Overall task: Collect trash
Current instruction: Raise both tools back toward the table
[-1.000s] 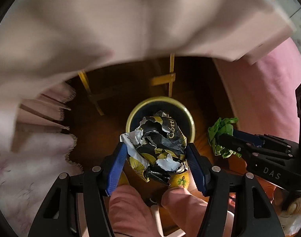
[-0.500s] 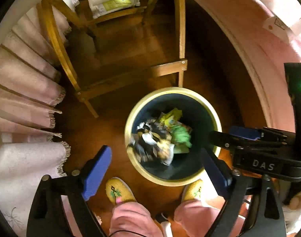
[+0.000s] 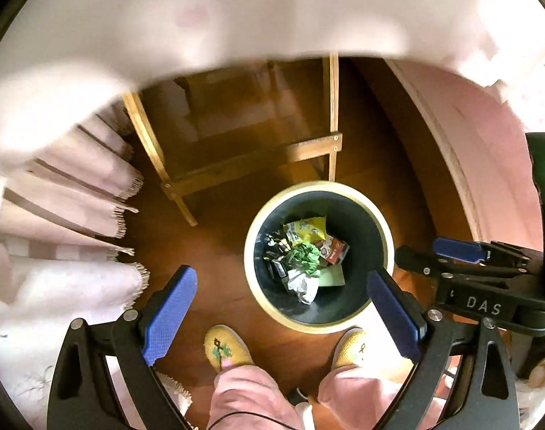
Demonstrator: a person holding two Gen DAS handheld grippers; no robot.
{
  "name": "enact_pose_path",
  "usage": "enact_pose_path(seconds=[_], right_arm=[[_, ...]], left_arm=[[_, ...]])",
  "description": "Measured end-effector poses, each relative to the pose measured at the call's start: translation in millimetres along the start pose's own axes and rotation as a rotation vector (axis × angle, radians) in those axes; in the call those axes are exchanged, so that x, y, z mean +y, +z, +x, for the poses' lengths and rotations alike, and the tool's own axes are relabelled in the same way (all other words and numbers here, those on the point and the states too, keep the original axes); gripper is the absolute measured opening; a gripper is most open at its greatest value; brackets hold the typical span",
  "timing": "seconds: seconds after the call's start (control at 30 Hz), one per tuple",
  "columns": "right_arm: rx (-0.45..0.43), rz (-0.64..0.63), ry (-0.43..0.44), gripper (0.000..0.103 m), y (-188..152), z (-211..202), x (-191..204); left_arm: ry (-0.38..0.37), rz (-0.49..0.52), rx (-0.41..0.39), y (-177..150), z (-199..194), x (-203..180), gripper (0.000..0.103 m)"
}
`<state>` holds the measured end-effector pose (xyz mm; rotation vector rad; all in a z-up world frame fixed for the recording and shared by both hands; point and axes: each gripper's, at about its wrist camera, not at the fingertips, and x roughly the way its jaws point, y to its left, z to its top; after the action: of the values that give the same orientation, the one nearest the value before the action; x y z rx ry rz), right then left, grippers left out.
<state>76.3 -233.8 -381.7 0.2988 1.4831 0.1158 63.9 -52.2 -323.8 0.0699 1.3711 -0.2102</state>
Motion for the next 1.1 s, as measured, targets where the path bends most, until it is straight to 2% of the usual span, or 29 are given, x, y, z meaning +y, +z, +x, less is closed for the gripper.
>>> enact_pose_path(seconds=[0.17,0.47,0.67,0.8,0.97,1.1], right_arm=[[-0.028,0.013,0.027,0.06,-2.3,-61.8,12.1],[-0.094,-0.038,0.101,0.06,-8.9,-200.5,45.5],[-0.198,-0.123,0.119,0.06,-8.8,-302.8,69.9],[-0.293,-0.166,0.135,0.06,0.9,-363.7,80.7],[-0.39,-0.219,0.165,0.06,20.1,-422.2,95.0],[-0.441,-0.266,0.173,0.06,39.7,-452.3,109.5]], left_arm=[[-0.011,-0.015,-0.027,6.5,-63.7,-3.5,0.097],[-0.033,0.036,-0.144,22.5,-221.2,-20.1,0.097],[0.001,0.072,-0.278,38.1,-323.3,-31.6,0.097],[0.019,0.077,-0.363,53.6,-377.4,-34.4,0.097],[0.053,0.078,-0.442,79.0,-433.1,-41.9,0.097],[0.09,0.107,-0.492,101.7,-468.0,-51.7,0.097]])
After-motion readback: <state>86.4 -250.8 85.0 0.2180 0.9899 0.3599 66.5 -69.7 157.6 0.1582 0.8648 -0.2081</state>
